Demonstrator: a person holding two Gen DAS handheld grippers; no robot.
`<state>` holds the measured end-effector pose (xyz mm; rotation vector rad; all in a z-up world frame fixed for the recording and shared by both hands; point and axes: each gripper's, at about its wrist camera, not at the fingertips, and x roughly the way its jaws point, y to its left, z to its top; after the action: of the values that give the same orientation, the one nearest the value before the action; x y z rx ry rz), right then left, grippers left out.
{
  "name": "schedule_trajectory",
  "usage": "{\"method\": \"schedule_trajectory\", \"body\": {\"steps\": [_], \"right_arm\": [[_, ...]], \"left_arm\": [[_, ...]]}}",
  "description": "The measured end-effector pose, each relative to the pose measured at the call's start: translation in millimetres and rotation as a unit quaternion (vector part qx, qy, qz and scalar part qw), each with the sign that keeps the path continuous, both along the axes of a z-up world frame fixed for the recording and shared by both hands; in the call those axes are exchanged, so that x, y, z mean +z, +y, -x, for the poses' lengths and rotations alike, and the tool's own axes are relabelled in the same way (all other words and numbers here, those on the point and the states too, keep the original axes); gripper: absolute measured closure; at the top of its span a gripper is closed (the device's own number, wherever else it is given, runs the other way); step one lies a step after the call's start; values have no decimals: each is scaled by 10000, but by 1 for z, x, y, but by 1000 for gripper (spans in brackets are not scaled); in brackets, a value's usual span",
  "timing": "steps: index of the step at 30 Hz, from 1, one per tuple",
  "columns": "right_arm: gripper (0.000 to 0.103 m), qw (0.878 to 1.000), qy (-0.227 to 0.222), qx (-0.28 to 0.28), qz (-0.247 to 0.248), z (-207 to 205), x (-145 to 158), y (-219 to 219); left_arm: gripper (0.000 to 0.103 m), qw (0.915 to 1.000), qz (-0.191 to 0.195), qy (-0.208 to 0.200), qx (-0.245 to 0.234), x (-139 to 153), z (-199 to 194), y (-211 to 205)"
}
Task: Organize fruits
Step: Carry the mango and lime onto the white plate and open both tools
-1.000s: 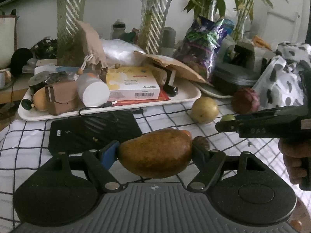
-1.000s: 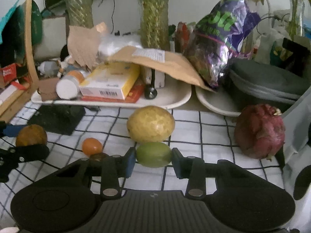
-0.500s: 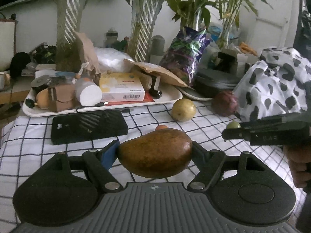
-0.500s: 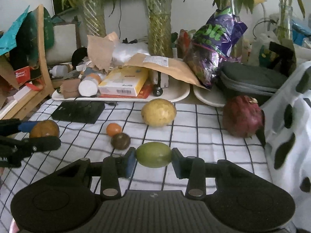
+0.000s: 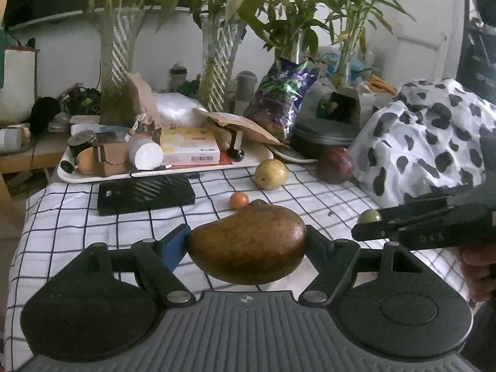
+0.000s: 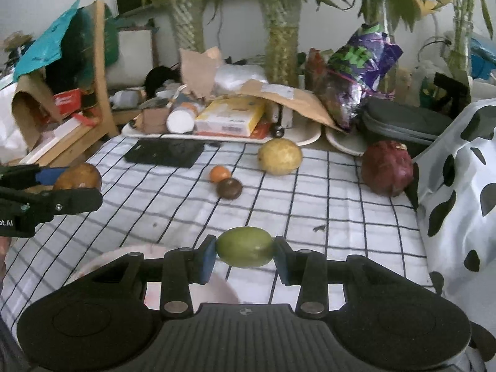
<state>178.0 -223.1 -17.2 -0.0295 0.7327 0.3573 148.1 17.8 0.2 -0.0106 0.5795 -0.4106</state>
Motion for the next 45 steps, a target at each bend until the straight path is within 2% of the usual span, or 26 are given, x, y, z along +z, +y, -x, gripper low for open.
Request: {"method": "schedule_trajectory", "body": {"steps": [12,24,37,41,45], "right_arm": [[62,9986,-148,506,82,50,12,4],[62,9977,-45,661,142,90,16,5],[62,9962,329,742,312,109,5,10],[62,9951,433,795,402,107,0,14],[62,9943,524,828,429,105,-3,17]], "left_arm": [[27,9997,-179,17,-164,3,55,-18],[27,9962,-501,417,-583,-11,89,-36],[27,9871,-932,992,-839,-35,89,-51],[26,9817,-1145,1193,-942,-44,87,-57],[25,9786,-1395,1118,-1020,-47,90,-64]]}}
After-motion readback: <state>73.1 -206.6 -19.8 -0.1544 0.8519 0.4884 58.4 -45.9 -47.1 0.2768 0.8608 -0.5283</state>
